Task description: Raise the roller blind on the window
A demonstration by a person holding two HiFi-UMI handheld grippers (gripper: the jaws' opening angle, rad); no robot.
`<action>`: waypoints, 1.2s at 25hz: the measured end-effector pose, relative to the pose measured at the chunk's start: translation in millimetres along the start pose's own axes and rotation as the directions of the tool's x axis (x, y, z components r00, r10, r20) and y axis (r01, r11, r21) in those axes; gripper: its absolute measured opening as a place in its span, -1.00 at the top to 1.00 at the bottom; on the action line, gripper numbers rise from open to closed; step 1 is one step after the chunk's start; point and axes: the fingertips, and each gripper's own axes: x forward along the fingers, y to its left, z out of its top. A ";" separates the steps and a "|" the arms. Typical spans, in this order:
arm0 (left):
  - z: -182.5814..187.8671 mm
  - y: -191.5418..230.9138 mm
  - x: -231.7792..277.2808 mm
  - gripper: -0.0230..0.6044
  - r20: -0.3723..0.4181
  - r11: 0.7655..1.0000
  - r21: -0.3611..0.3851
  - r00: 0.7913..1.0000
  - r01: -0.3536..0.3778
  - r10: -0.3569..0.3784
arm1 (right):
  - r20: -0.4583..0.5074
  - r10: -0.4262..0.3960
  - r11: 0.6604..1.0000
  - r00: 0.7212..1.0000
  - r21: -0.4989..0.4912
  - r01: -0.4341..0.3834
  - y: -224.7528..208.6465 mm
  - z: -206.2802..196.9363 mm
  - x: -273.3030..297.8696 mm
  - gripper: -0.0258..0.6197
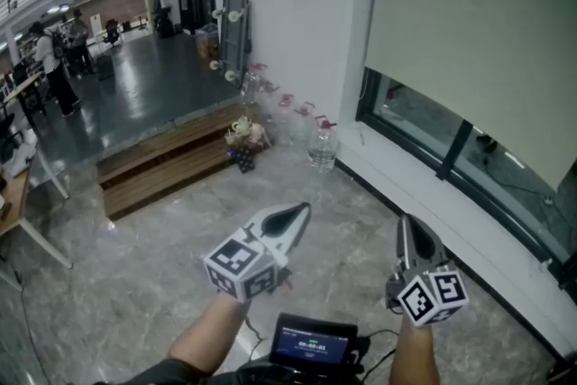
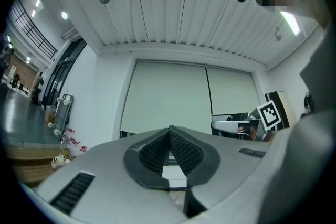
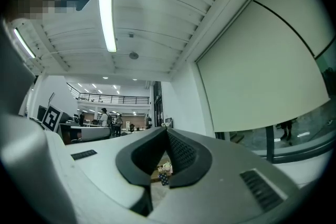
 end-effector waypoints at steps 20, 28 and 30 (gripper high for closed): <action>-10.7 48.6 10.7 0.96 -0.012 1.000 0.002 1.000 0.012 -0.012 | 0.017 0.047 0.999 0.999 -0.011 -0.047 13.4 -10.6 55.6 0.92; -12.8 68.4 82.3 0.96 -0.013 0.999 0.030 1.000 -0.016 0.017 | 0.044 0.051 0.999 0.998 0.010 -0.051 -58.4 -6.4 97.6 0.92; -11.0 68.4 98.6 0.96 -0.014 0.999 0.032 1.000 -0.021 0.022 | 0.047 0.055 0.998 0.997 0.014 -0.056 -74.4 -4.5 105.4 0.92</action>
